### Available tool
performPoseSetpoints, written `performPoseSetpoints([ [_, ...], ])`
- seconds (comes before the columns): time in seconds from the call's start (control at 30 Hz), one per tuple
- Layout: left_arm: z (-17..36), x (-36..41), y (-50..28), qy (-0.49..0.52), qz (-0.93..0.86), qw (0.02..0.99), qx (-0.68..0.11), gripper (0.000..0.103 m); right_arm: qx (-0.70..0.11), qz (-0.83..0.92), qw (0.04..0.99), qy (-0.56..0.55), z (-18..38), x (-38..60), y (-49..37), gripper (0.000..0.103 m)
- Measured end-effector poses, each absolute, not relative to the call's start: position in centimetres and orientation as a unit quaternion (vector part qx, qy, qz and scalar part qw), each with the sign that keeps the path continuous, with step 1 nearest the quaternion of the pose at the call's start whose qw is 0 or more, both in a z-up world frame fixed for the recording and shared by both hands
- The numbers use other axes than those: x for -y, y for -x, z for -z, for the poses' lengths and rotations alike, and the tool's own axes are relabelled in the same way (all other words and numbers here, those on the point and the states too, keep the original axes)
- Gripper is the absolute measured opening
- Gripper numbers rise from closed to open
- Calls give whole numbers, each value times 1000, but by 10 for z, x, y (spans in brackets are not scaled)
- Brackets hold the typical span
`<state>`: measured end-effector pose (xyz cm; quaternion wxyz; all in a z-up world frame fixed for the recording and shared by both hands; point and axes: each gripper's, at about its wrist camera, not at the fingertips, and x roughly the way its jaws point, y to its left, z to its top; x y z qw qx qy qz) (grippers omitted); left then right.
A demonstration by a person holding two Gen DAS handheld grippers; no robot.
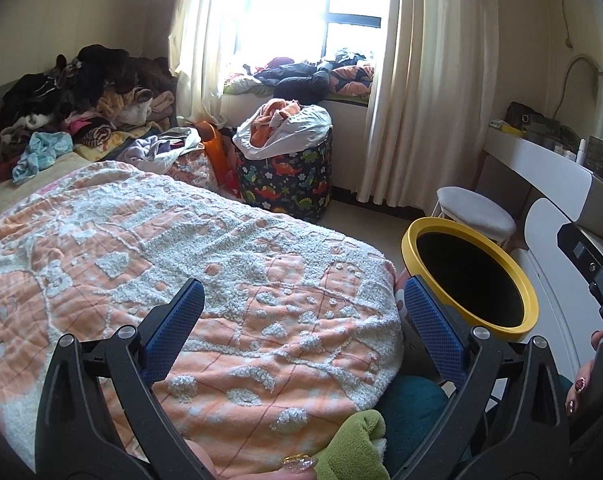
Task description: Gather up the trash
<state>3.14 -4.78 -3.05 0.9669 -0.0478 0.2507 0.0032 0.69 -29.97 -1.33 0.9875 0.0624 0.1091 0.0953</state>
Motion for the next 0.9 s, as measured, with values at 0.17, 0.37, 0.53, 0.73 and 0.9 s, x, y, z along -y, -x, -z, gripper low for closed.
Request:
performPoseSetpoints([
  [0.17,30,48,-31,47,-4,967,-250,92,-109,-95,988,-62,13,300,-7,96],
  [0.37,31,47,-31,47,-3,967,-251,92,-109,-93,988,-63,13,301,-7,96],
  [0.53,31,47,-31,48,-3,967,-251,92,-109,-93,988,-63,13,301,-6,96],
  [0.73,31,47,-31,47,-4,967,-250,92,-109,-92,988,-64,14,301,-6,96],
  [0.9,31,46,-31,48,-3,967,-250,92,-109,-93,988,-64,14,301,-7,96],
])
